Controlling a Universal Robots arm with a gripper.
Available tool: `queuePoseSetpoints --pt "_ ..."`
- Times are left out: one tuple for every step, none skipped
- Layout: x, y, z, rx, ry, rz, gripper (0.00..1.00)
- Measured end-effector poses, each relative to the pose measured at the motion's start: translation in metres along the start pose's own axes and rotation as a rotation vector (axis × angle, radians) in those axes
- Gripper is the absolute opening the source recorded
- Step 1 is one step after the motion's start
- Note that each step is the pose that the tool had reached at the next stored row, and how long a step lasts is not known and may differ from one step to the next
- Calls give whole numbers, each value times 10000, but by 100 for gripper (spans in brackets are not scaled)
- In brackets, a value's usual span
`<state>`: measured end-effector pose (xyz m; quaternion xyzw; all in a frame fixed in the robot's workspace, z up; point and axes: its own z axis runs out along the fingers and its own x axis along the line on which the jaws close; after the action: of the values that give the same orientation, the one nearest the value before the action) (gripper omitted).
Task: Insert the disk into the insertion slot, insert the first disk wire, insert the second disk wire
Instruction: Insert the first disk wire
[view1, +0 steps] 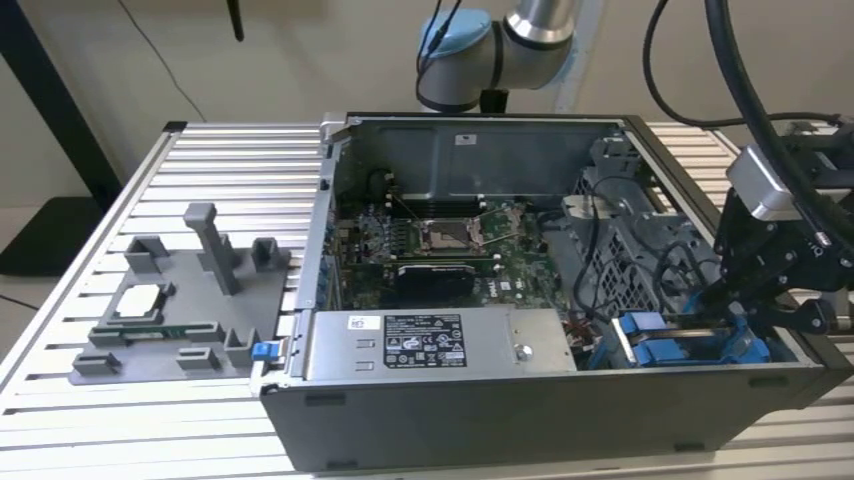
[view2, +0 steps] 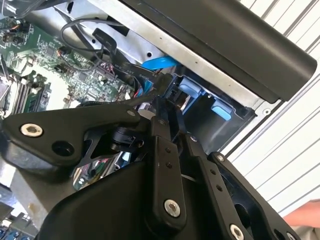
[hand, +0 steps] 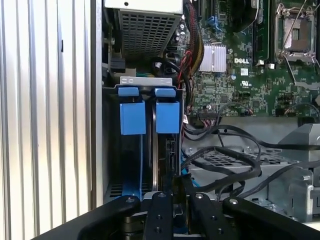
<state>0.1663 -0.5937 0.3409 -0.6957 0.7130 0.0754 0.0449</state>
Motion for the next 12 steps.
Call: queuePoseSetpoints --pt "0 2 2 10 0 0 0" --pt "1 2 4 19 1 -2 0" --pt "1 3 6 27 1 -3 0" --pt "2 4 8 34 1 -4 0" --pt "2 5 10 40 2 -5 0" --pt "2 6 12 44 2 -6 0" --pt "3 7 15 49 1 -7 0" --pt "3 9 18 53 1 -7 0" --pt "4 11 20 56 0 -7 0" --pt "5 13 23 61 1 -8 0" --pt "5 15 25 66 -2 -9 0" --pt "6 18 27 73 -5 -10 0"
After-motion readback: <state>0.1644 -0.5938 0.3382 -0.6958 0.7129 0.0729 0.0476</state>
